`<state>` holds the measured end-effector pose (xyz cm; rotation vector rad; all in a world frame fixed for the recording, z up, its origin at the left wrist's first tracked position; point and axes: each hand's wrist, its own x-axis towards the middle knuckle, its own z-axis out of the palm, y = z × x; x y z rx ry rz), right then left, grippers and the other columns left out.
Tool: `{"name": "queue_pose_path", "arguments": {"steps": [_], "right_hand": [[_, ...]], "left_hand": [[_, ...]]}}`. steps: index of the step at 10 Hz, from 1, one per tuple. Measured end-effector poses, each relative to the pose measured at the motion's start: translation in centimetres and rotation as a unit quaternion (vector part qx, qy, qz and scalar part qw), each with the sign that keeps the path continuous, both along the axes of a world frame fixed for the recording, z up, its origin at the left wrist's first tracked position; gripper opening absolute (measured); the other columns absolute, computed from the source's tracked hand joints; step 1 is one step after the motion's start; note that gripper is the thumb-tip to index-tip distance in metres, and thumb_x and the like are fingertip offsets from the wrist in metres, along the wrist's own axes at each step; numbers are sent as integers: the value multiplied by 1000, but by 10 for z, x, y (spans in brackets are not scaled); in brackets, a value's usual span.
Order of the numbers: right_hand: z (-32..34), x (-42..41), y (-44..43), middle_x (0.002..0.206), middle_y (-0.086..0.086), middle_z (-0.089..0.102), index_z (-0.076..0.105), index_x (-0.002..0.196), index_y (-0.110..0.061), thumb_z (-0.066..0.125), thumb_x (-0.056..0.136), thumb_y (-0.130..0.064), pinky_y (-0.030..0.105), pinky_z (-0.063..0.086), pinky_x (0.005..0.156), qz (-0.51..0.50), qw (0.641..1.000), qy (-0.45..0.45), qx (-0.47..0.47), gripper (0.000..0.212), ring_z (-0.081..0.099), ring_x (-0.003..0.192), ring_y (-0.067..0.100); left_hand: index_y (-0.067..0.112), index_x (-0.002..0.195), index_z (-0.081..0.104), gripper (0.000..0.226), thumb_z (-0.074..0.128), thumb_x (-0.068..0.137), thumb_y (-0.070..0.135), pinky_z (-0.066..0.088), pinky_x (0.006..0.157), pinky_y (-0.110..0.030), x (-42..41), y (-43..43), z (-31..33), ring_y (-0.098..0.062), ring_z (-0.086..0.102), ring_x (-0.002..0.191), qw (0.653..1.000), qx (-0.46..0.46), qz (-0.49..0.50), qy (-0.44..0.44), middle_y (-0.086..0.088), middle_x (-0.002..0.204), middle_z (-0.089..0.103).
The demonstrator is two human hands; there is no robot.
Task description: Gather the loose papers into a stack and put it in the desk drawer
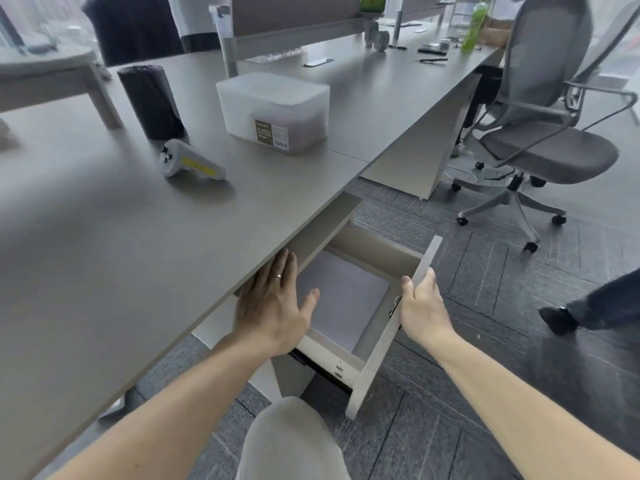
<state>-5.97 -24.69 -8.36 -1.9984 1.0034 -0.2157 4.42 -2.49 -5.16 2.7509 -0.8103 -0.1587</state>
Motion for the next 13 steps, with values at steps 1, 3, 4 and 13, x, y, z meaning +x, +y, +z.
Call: {"name": "queue_pose_path", "arguments": {"steps": [1,3,4,13], "right_hand": [[-7,31,13,173,12,18,9,165,-6,27,108,-43,48,24,127,14,998,-31,49,70,22,159,32],[-14,86,36,172,4,16,14,164,-22,33,98,-52,60,41,116,51,990,-54,122,75,26,157,32],[-19,104,45,173,4,17,16,164,-28,34,97,-54,60,44,114,66,985,-73,139,74,29,156,34],[34,90,49,167,-11,27,15,165,-35,46,106,-21,54,41,119,149,978,-42,140,68,36,154,29]], "left_hand": [[21,167,-3,78,20,103,60,-2,130,-36,5,0,-2,-13,-5,162,1000,-9,-9,9,5,176,-7],[22,167,0,73,21,105,55,0,130,-36,9,2,-1,-11,-4,162,999,-28,-18,27,8,176,-5],[22,167,2,71,21,105,52,4,131,-37,10,3,-4,-12,-2,162,999,-33,-21,18,6,176,-3],[16,167,3,70,31,106,37,1,129,-31,7,6,0,-14,-2,162,999,-19,-43,-16,2,176,-2]]}}
